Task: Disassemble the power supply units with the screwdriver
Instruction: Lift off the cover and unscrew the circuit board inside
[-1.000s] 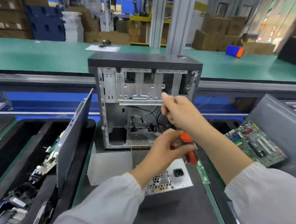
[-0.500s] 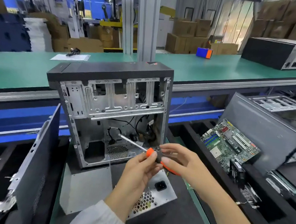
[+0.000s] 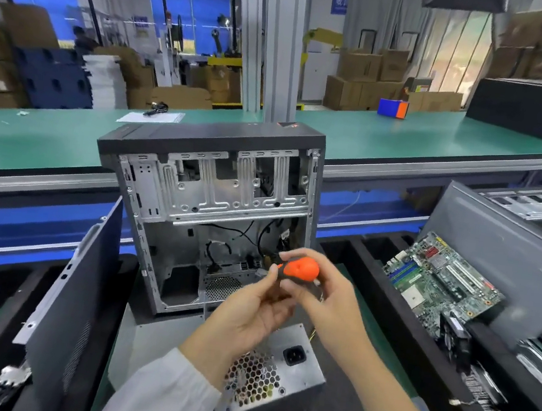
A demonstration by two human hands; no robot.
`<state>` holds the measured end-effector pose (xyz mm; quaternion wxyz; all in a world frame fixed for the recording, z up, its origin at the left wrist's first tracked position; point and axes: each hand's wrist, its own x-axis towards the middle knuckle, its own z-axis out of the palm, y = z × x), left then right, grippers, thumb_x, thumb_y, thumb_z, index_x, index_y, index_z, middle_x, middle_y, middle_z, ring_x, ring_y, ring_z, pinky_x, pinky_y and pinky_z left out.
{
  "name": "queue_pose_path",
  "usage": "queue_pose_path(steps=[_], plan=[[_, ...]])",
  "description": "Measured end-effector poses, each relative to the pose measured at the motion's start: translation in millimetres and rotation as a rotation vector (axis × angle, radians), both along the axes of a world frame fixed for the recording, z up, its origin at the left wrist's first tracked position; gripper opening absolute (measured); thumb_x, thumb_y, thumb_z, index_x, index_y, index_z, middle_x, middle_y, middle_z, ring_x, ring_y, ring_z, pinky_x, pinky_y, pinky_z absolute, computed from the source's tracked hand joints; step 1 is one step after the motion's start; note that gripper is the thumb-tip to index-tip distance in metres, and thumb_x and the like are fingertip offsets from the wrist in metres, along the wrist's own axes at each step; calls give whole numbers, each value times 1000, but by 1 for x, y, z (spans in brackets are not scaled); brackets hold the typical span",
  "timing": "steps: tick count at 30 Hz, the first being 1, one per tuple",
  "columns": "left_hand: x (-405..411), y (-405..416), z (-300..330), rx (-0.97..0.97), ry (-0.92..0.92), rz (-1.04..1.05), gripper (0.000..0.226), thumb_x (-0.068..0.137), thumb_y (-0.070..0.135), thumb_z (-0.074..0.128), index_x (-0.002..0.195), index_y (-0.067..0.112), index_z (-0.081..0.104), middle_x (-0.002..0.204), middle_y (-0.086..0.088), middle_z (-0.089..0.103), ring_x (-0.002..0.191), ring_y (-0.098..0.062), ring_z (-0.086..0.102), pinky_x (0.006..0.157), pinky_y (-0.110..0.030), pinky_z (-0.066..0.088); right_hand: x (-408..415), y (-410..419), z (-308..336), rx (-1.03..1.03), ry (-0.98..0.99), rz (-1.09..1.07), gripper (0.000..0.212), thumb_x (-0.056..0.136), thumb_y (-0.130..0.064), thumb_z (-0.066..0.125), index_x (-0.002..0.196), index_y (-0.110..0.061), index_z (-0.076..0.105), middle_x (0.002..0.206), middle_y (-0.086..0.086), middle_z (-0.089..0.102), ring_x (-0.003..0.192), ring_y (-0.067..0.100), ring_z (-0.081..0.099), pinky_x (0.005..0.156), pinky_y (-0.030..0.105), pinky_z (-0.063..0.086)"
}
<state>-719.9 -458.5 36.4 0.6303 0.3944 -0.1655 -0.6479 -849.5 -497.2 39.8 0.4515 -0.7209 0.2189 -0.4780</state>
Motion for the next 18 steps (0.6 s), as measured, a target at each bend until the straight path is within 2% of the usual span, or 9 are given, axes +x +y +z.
queue_pose_path(steps=[3, 4, 6, 8, 9, 11, 13, 16, 18], plan=[[5, 1, -12, -13, -774, 55, 53, 104, 40, 35, 78, 10, 71, 82, -7, 73, 61, -14, 61, 60, -27, 44, -9, -2, 23, -75, 46, -85, 24, 87, -42, 61, 105, -30, 54, 98, -4, 68, 95, 18, 65, 86, 41, 52], [7, 2, -16, -42, -1011, 83, 50, 104, 38, 36, 77, 13, 71, 85, -4, 73, 67, -13, 62, 64, -28, 46, -13, -2, 28, -86, 51, -117, 25, 87, -47, 57, 103, -28, 52, 92, -3, 67, 90, 20, 67, 81, 44, 53], [7, 5, -28, -110, -1314, -2, 35, 102, 31, 45, 77, 18, 66, 85, 3, 68, 77, -8, 59, 75, -32, 47, -23, 1, 31, -74, 27, -126, 27, 89, -49, 54, 100, -25, 47, 85, -4, 67, 85, 21, 69, 75, 44, 55], [-1, 10, -45, -118, -1454, -186, 14, 97, 27, 53, 90, 22, 64, 95, 6, 65, 90, -6, 58, 85, -34, 48, -31, 4, 27, -44, -7, -96, 22, 94, -42, 52, 100, -22, 45, 87, -5, 69, 84, 20, 69, 75, 36, 55], [-5, 13, -53, -105, -1503, -246, 14, 95, 28, 55, 105, 22, 63, 108, 7, 65, 102, -7, 57, 92, -33, 46, -33, 7, 25, -38, -17, -92, 20, 94, -38, 51, 100, -20, 44, 87, -4, 69, 82, 21, 68, 73, 32, 55], [-9, 18, -67, -122, -1660, -258, 43, 88, 42, 55, 129, 30, 52, 127, 14, 58, 118, -8, 50, 101, -29, 39, -37, 10, 19, -15, -19, -88, 18, 94, -36, 49, 99, -20, 43, 87, -1, 70, 78, 21, 67, 70, 27, 54], [-6, 19, -72, -180, -1814, -238, 65, 81, 60, 51, 139, 34, 42, 135, 18, 52, 124, -8, 45, 103, -25, 30, -39, 13, 14, 13, -2, -85, 20, 93, -39, 48, 99, -21, 42, 87, -2, 70, 82, 19, 67, 69, 28, 54], [0, 16, -76, -176, -1837, -319, 93, 68, 82, 51, 146, 35, 33, 137, 22, 47, 127, -5, 41, 102, -21, 24, -42, 15, 7, 44, -14, -81, 17, 93, -35, 46, 101, -20, 41, 85, -2, 69, 83, 18, 66, 71, 26, 53], [2, 15, -78, -169, -1816, -330, 101, 62, 87, 56, 146, 36, 32, 134, 24, 47, 125, -4, 42, 99, -20, 25, -43, 17, 5, 36, -30, -96, 16, 94, -32, 46, 103, -20, 41, 83, 1, 68, 81, 16, 65, 71, 20, 50]])
